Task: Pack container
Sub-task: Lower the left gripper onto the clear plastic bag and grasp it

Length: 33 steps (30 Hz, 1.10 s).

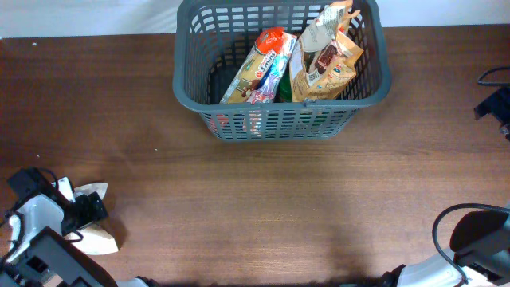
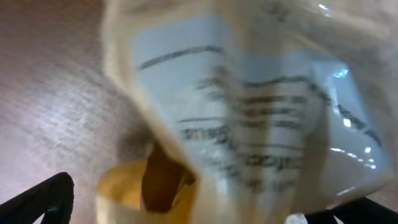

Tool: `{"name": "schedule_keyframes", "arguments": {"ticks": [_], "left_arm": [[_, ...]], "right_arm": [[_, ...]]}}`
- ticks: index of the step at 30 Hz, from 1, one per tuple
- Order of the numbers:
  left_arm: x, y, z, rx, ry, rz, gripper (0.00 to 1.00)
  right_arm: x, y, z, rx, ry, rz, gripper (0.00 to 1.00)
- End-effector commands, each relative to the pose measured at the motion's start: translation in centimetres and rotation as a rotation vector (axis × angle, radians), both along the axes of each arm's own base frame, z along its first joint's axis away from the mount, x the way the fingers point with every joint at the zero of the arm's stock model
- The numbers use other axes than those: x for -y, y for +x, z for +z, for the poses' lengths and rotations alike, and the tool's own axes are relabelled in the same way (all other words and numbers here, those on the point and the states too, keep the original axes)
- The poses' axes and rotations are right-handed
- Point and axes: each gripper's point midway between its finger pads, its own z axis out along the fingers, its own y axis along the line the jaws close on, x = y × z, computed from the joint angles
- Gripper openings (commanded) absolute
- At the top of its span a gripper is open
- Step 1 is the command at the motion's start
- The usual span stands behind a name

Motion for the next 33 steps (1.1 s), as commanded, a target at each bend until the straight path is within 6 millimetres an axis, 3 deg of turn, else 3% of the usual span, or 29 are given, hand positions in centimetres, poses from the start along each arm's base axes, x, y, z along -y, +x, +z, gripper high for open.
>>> {"name": "schedule_keyframes", "arguments": {"ticks": [1,11,13,17,19,21,22,23,28,33], "left_arm": [[0.7,0.2,-1.1,0.012,-0.052,-0.019,0.99],[1.3,0.5,-2.1,0.018,-0.096,-0.016,0.99],[1.3,0.5,-2.2,0.016,-0.098,-0.015,0.89],[1.2,0.7,-2.2,0.022,-0.093,-0.016,0.6],[1.2,0.7,-2.2,0.022,-0.093,-0.016,0.37],[1.3,0.8,-2.2,0.031,-0.099,-0.018,0.23],[1.3,1.2,-2.1,0.048,-0.103,-0.021,0.09],[1.3,1.5,-2.1,0.064,-0.109,-0.023,0.02],[2.5,4.6,-1.2,0.229,-0.215,0.036,0.02],[4.5,10.5,3.2,0.529,-0.407,-0.032,0.02]], "right_arm": [[0.1,-0.3,0.5,0.012,-0.008,-0.014,0.99],[0.1,-0.3,0.5,0.012,-0.008,-0.014,0.99],[0.1,-0.3,0.5,0.012,-0.008,-0.014,0.99],[0.1,-0.3,0.5,0.012,-0.008,-0.014,0.99],[0.1,-0.3,0.5,0.012,-0.008,-0.014,0.99],[0.1,-0.3,0.5,0.012,-0.008,-0.014,0.99],[0.1,-0.3,0.5,0.012,-0.008,-0.014,0.99],[0.1,-0.3,0.5,0.012,-0.008,-0.014,0.99],[0.1,-0.3,0.5,0.012,-0.008,-0.014,0.99],[0.1,-0.3,0.5,0.012,-0.008,-0.014,0.99]]}}
